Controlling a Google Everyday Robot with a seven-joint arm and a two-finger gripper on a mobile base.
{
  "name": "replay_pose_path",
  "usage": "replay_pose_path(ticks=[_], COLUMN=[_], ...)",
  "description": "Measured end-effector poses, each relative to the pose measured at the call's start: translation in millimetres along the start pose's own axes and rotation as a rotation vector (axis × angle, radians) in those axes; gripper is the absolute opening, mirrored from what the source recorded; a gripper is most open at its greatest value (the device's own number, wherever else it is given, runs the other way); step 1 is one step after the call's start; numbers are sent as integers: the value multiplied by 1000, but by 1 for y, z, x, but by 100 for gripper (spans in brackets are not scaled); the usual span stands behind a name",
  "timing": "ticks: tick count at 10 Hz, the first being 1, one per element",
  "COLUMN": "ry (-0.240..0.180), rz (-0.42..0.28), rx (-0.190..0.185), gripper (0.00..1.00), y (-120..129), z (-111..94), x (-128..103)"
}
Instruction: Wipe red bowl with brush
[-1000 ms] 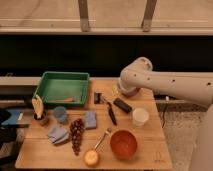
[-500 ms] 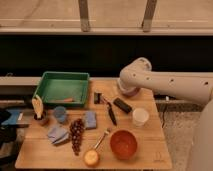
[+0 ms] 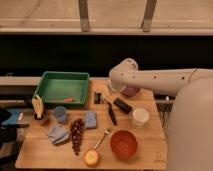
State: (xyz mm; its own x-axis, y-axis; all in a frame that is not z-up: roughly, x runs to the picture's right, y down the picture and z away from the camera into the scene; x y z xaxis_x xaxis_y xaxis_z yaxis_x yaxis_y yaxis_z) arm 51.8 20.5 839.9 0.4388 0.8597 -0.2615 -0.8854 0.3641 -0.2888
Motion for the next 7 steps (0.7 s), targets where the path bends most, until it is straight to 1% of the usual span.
replay_pose_path(ticks=[2,4,6,7], ry=[31,62,96,121], rz=[-21,-30,-39,-37], rx=[-29,-47,-58,-61], gripper=[70,70,70,70], y=[9,7,10,9], z=[24,42,59,68], x=[-9,-12,-12,-8])
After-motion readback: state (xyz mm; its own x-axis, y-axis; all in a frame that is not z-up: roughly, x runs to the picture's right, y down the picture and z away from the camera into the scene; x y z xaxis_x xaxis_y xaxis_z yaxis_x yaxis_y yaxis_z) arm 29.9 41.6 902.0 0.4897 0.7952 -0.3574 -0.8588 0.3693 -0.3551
